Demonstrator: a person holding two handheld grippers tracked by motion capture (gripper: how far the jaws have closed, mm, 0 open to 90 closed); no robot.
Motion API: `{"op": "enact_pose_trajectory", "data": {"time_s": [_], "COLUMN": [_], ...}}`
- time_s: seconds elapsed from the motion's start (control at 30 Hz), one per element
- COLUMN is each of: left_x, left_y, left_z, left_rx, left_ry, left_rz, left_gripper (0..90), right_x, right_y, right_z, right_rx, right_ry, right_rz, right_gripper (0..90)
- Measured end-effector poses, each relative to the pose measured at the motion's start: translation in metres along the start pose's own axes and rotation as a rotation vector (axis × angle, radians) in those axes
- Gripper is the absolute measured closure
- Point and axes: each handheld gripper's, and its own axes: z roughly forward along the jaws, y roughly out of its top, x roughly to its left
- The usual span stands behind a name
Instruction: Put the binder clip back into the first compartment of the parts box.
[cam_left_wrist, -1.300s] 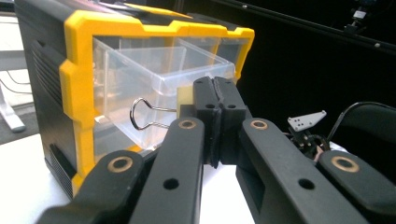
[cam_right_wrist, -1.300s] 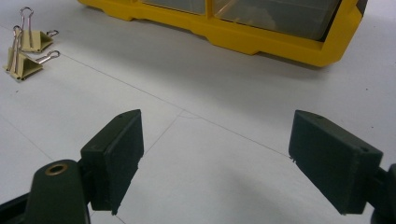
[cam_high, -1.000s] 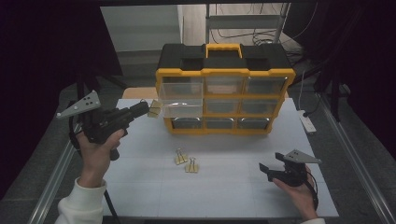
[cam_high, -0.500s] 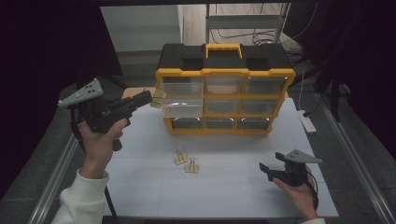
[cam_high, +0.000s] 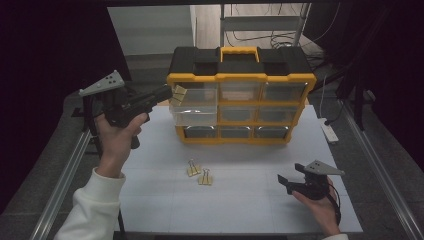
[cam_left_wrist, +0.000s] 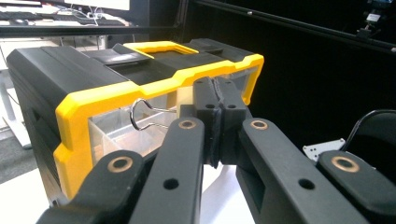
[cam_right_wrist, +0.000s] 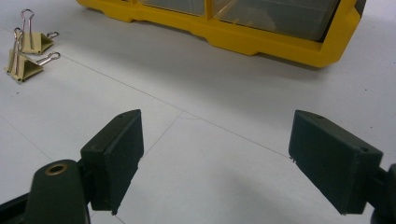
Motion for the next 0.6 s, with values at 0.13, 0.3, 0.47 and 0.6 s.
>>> {"op": "enact_pose_trajectory", "data": {"time_s": [0.13,0.3,0.47,0.6], "left_x": [0.003,0.004,0.004,0.009], "left_y": [0.003,0.005,0.007,0.007], "left_z": [0.009,0.019,0.028,0.042], "left_rx": [0.001,0.009,0.017,0.037], "left_ry": [-0.002,0.001,-0.002,0.011], "left_rz": [-0.010,-0.006,-0.008,-0.008], "left_gripper": [89.4,89.3,89.3,88.7], "right_x": [0.000,0.000,0.000,0.000], "right_y": [0.000,0.000,0.000,0.000], "right_z": [0.000,0.000,0.000,0.000], "right_rx": [0.002,0.000,0.003,0.000], "right_ry": [0.007,0.003,0.008,0.003], "right_rz": [-0.001,-0.002,0.000,-0.002], "right_gripper": [18.3,18.3,18.2,18.4]}}
